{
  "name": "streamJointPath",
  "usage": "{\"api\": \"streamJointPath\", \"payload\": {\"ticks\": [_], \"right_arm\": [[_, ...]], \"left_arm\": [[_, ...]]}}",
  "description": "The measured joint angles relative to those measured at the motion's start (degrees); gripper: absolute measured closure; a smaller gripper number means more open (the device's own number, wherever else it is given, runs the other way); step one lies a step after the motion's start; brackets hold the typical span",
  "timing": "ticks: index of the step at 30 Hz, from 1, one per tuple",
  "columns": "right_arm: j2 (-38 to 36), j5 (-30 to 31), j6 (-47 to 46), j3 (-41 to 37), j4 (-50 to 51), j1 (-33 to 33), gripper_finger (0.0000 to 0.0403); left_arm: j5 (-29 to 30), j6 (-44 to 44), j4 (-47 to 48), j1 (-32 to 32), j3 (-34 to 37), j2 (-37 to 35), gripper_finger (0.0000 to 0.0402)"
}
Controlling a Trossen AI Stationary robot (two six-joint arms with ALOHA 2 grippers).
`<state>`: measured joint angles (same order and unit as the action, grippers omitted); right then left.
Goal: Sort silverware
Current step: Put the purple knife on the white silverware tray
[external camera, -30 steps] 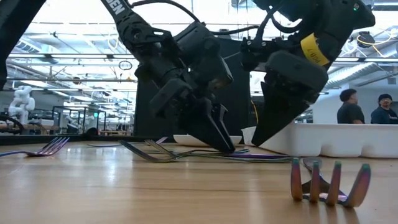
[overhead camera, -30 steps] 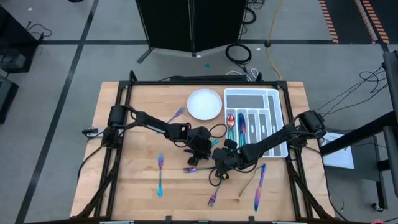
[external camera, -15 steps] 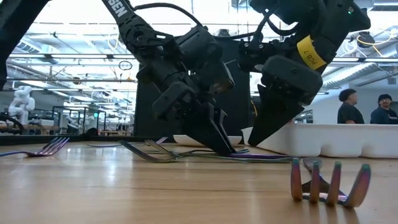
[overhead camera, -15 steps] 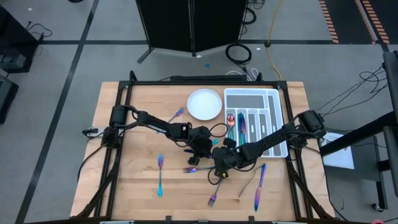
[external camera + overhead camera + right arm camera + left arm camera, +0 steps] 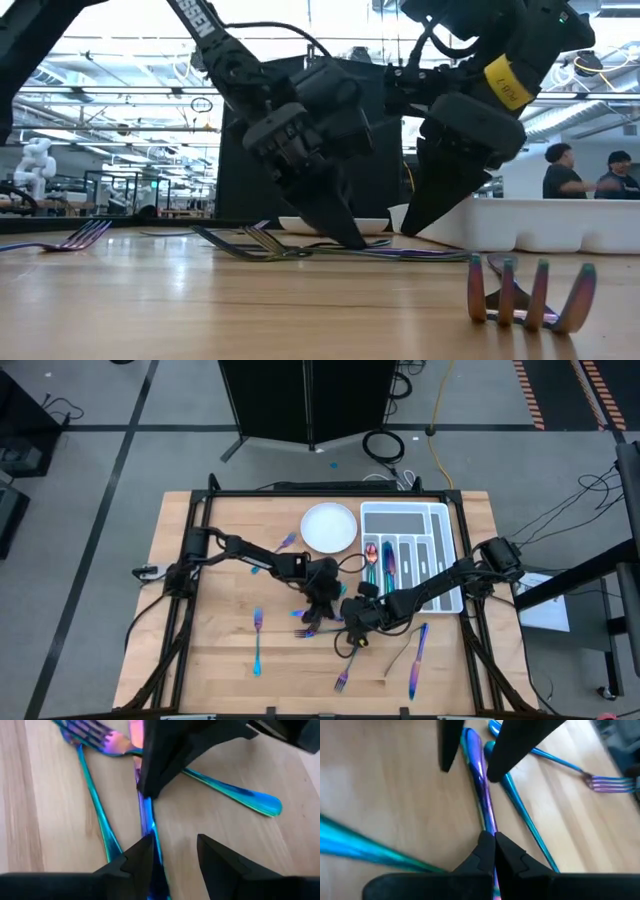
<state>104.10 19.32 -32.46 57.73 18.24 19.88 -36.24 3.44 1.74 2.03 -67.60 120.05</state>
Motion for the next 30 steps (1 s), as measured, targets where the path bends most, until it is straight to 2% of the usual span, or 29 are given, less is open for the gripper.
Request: {"api": "streamJointPath", "payload": {"ticks": [8,14,18,20,23,26,30], "right_arm": [[0.10,-6.26,4.68,-0.10,-3.17,-0.04,0.0259],[0.79,-6.15,3.32,-0.09,-3.10,-0.02,0.0259],[0.85,-6.06,1.40,-0.08,-3.10,0.07,0.0259],[0.85,-5.95,0.23,-0.08,-3.08,0.15,0.0259],[0.85,-5.57,-1.34,-0.08,-2.91,0.51,0.0259],[0.85,-4.04,-2.84,-0.08,-2.74,0.99,0.0259],[0.19,-1.32,-7.47,-0.04,-1.84,1.66,0.0262]], "left_arm": [[-5.82,-1.26,2.47,4.11,-0.21,-0.02,0.0400],[-21.98,-3.36,1.46,6.46,-0.23,-0.63,0.0400],[-26.37,-2.74,5.83,7.03,-0.27,-3.07,0.0401],[-24.42,2.17,11.06,6.96,-0.27,-5.59,0.0401],[-16.69,10.16,19.26,6.85,-0.27,-10.05,0.0401],[-9.06,14.01,23.12,7.34,1.50,-13.84,0.0401],[-6.92,14.94,23.34,8.42,5.84,-15.91,0.0401]]}}
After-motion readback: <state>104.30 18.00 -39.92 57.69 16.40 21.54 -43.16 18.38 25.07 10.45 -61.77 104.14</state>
